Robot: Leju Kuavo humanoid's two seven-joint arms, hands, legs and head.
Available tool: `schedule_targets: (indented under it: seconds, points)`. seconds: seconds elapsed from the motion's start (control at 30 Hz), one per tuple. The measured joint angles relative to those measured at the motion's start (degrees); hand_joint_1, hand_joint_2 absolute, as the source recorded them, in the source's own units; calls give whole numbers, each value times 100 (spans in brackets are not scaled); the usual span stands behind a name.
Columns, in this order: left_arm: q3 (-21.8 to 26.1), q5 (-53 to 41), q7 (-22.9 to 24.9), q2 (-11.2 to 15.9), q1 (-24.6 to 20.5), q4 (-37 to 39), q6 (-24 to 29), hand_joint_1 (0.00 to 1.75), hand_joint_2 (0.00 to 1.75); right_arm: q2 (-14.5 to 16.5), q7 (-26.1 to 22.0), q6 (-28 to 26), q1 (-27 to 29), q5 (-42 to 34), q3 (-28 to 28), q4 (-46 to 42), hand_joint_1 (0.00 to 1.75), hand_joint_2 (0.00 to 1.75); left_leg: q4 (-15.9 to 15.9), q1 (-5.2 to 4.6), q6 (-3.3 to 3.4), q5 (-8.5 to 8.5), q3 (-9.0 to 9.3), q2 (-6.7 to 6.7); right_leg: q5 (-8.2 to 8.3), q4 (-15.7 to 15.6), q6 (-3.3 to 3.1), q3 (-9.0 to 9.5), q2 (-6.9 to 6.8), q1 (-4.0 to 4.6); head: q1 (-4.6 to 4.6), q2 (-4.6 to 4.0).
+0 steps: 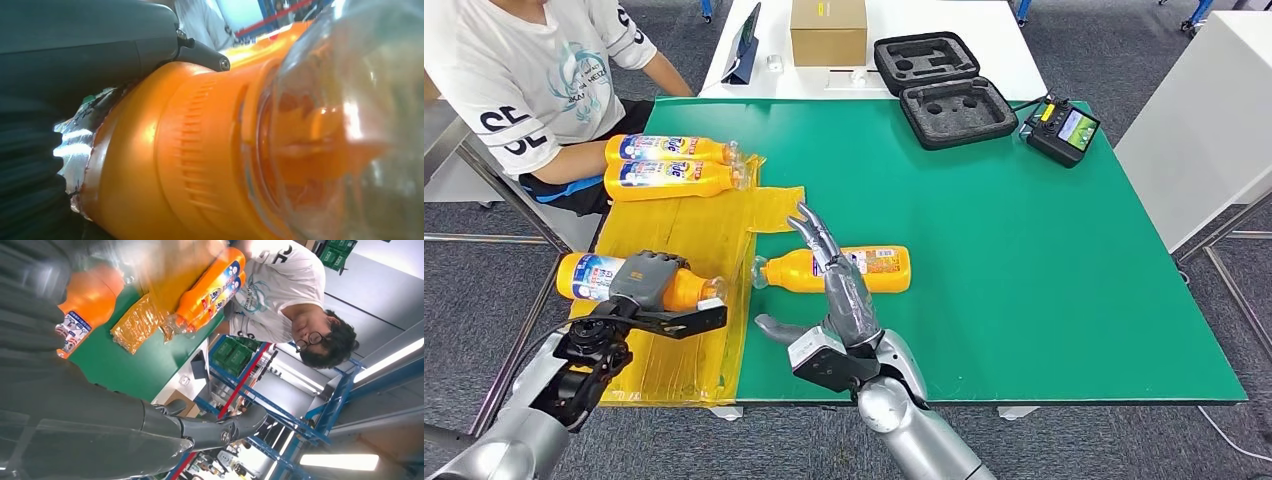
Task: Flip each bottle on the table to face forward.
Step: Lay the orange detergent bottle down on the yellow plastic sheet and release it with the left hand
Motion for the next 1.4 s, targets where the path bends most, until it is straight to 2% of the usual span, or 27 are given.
schedule_targets:
  seconds: [0.17,0.27,0.3,0.4,0.43,0.47,0.6,0.8,1.03,1.1,1.2,1.27,1.4]
  points:
    - [-2,195,-100,5,-131,163,-192,175,175,10,-48,3,5,-40,-6,70,0,175,0,0,0,0,0,0,0,0,0,0,0,0,1,0]
    - [-8,299,-138,10,-193,231,-339,157,175,13,-61,25,12,-91,-7,92,0,175,0,0,0,0,0,0,0,0,0,0,0,0,-1,0]
    - [-11,341,-152,12,-210,252,-387,125,175,14,-66,34,12,-103,-7,99,0,175,0,0,0,0,0,0,0,0,0,1,0,0,-1,0]
    - [-27,453,-207,22,-253,319,-510,12,175,14,-76,52,13,-149,-6,115,0,175,0,0,0,0,1,0,0,0,0,2,0,0,0,0]
    - [-35,475,-218,28,-261,340,-533,0,175,14,-78,64,13,-164,-6,118,0,175,0,0,0,0,1,0,0,0,0,2,0,0,0,0]
    - [-44,489,-224,35,-266,360,-546,0,175,14,-79,80,13,-175,-6,120,0,175,0,0,0,0,2,0,0,0,0,3,0,0,1,0]
    - [-68,564,-224,46,-267,423,-573,0,0,14,-78,134,13,-195,-7,122,0,175,0,0,0,0,4,-2,0,0,0,7,-1,0,0,0]
    - [-51,1021,-374,63,-261,487,-862,0,0,14,-44,143,12,-163,-7,127,0,175,-1,0,0,0,8,-4,0,0,0,12,-3,0,1,0]
    - [74,1694,-620,61,-307,492,-1305,0,0,8,256,56,-22,74,-7,229,0,175,-1,-3,0,-1,26,-5,-1,0,0,31,-4,-1,-1,0]
    - [102,1852,-667,61,-306,492,-1370,0,0,-2,560,-120,-62,439,-3,290,0,175,-1,-3,1,-1,29,-5,-1,-1,0,35,-4,-1,-1,0]
    - [136,2209,-741,64,-298,480,-1513,0,0,-54,1608,-479,-210,1757,4,488,0,175,-2,-3,1,-1,40,-5,-1,-1,0,48,-5,-1,-1,0]
    - [160,2361,-766,66,-288,471,-1567,0,0,-114,2136,-559,-310,2439,3,647,0,175,-2,-3,1,0,48,-5,-1,-1,0,57,-7,-1,-1,0]
    - [195,2430,-776,68,-276,464,-1583,0,0,-195,2329,-575,-419,2678,2,842,0,175,-2,-3,1,0,55,-6,-1,-1,0,64,-9,-1,-1,0]
